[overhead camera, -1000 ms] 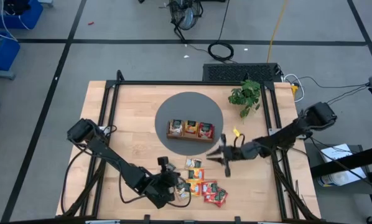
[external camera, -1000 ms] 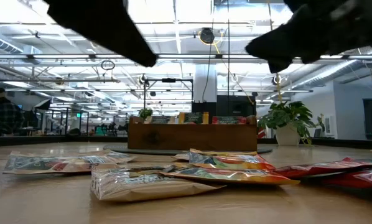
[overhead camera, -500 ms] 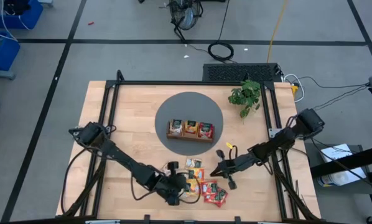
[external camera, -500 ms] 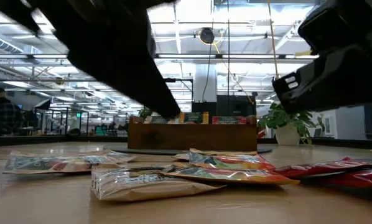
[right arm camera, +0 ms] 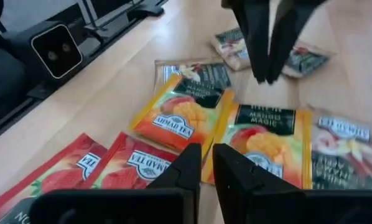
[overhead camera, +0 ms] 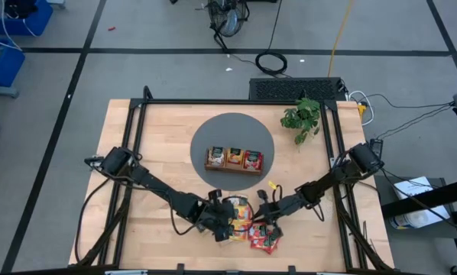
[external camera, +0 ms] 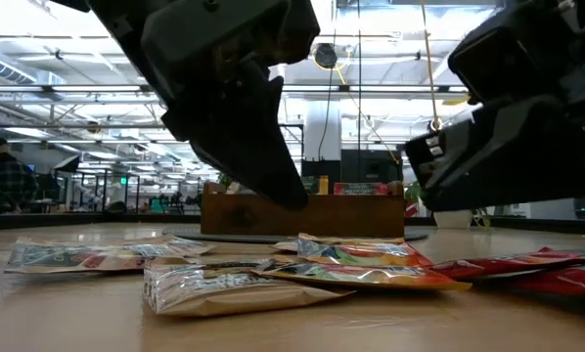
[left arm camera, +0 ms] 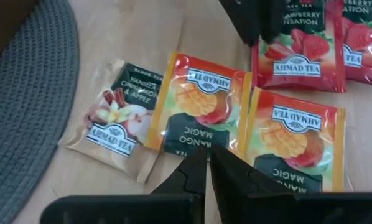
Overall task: Pick & Place Tea
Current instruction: Put the yellow tea bag into the middle section of the wooden organizer
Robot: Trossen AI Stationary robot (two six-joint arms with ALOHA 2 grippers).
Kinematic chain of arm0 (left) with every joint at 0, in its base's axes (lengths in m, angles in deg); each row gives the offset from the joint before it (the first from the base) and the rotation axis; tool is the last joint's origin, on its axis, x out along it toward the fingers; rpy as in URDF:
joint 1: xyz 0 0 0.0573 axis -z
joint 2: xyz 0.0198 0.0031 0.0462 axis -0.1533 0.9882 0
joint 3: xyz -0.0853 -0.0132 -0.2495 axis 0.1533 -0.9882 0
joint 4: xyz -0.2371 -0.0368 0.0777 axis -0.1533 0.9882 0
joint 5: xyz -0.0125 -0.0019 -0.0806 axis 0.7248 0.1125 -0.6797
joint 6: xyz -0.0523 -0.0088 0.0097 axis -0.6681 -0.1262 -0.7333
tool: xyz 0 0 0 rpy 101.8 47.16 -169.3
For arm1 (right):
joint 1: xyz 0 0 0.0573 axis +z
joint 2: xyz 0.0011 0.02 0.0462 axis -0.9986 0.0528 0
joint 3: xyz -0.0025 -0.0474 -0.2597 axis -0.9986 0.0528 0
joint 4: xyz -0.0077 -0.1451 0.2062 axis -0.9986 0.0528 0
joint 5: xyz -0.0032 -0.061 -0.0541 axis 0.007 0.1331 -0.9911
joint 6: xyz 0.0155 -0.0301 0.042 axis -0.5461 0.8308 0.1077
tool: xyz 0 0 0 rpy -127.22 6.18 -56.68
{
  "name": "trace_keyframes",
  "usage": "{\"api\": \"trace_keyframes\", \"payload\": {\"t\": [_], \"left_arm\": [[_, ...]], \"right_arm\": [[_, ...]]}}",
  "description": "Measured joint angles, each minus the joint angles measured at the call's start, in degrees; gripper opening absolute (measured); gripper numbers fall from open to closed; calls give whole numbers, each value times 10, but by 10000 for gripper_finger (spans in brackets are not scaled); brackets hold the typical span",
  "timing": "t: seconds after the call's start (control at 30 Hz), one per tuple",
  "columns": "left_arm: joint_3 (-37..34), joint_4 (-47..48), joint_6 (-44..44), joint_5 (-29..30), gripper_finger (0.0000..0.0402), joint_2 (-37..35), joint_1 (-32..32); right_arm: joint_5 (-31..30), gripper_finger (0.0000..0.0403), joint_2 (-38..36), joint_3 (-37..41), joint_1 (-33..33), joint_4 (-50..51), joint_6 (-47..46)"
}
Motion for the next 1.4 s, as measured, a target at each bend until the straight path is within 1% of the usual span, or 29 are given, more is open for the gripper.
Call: {"api": "trace_keyframes", "payload": {"t": [0.1, 0.17, 0.23, 0.33, 0.57, 0.73, 0.9, 1.03, 1.13, 1.23, 1.4], "left_arm": [[0, 12, -11, 0, 27, 0, 0], [0, 13, -13, 0, 31, 0, -1], [0, 16, -20, 1, 45, 0, -4], [0, 18, -30, 2, 80, 0, -9], [0, 18, -33, 2, 173, 0, -13], [0, 18, -49, 1, 211, -1, -13], [0, 19, -84, 4, 222, -1, -19], [0, 32, -119, 7, 223, 2, -27], [0, 45, -129, 6, 223, 4, -30], [0, 40, -130, 5, 223, 6, -30], [0, 34, -136, -22, 223, 9, -30]], "right_arm": [[-8, 30, 0, -9, 0, 14, 16], [-33, 26, 0, -8, 0, 15, 20], [-58, 22, 0, -8, 0, 18, 27], [-74, 15, 0, -8, -2, 20, 27], [-73, 1, 0, -8, -2, 20, 29], [-58, 0, 0, -8, -2, 36, 28], [-69, 0, 0, -8, -11, 45, 29], [-74, 0, 0, -8, -21, 54, 23], [-73, 0, 2, -8, -24, 60, 20], [-73, 0, 18, -7, -31, 62, 19], [-74, 0, 50, -8, -41, 32, 5]]}}
